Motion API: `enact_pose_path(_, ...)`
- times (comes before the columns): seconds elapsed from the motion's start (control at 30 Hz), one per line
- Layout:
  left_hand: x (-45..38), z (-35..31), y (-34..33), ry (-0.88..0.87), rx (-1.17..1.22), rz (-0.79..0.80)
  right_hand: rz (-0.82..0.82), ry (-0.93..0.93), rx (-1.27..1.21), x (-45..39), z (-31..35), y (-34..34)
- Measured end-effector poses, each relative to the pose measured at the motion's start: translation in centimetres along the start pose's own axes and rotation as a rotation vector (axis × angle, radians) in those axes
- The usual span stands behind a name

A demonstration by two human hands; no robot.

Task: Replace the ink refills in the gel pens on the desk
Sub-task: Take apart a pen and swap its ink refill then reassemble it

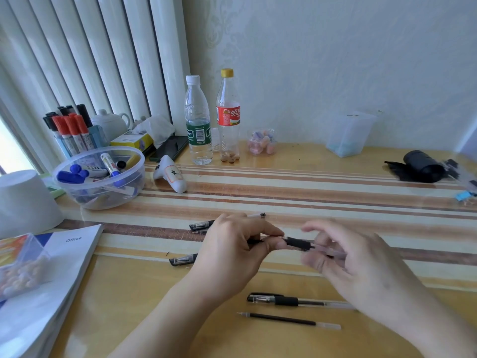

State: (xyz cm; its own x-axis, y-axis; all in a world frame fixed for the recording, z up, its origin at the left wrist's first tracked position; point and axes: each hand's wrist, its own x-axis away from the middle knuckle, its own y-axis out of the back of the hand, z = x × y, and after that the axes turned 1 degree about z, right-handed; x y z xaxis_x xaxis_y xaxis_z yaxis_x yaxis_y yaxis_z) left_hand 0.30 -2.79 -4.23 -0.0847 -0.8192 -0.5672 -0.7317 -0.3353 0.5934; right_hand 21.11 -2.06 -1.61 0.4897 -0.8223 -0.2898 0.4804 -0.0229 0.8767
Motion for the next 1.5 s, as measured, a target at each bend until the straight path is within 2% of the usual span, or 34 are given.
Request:
enact_pose_path(0.13, 0.0, 0.3, 0.1, 0.033, 0.016, 0.008, -0.085, -0.001, -0.043, -0.1, -0.7, -0.1)
enact_pose_path(0.3, -0.1, 0.3, 0.1, 0.016, -0.017, -0.01, -0.044, -0.025, -0.105, -0.2, -0.2, 0.4)
enact_pose_path(0.37, 0.0, 0.4, 0.1, 0.02, -0.017, -0.011, -0.106, -0.013, -0.054, -0.1, -0.3, 0.1)
enact_pose_path(0.63, 0.2, 0.7, -0.2, -0.168, -0.176, 0.059, -0.11, -0.002, 0.148, -0.2, -0.3, -0.4)
enact_pose_path(0.8, 0.1, 0.5, 0.0, -0.227, -0.269, 0.024, -0.069, 0.0, 0.116, 0.0, -0.7, -0.8)
enact_pose_path(0.93, 0.1, 0.4, 0.0, -0.066, -0.242, 0.062, -0.067, 0.026, 0.073, -0.2, -0.8, -1.3)
enact_pose_path(1.1, 0.2, 0.3, 0.4, 0.123, 0.081, 0.17, -0.189, -0.001, 0.02, -0.4, -1.1, -1.0)
enact_pose_path(1.27, -0.2, 0.2, 0.5, 0.197, 0.173, 0.196, -0.224, -0.005, 0.036, -0.4, -1.0, -0.8)
enact_pose_path(1.5, 0.1, -0.2, 0.5, 0.169, 0.215, 0.224, -0.2, 0.005, 0.073, -0.3, -1.0, -0.8)
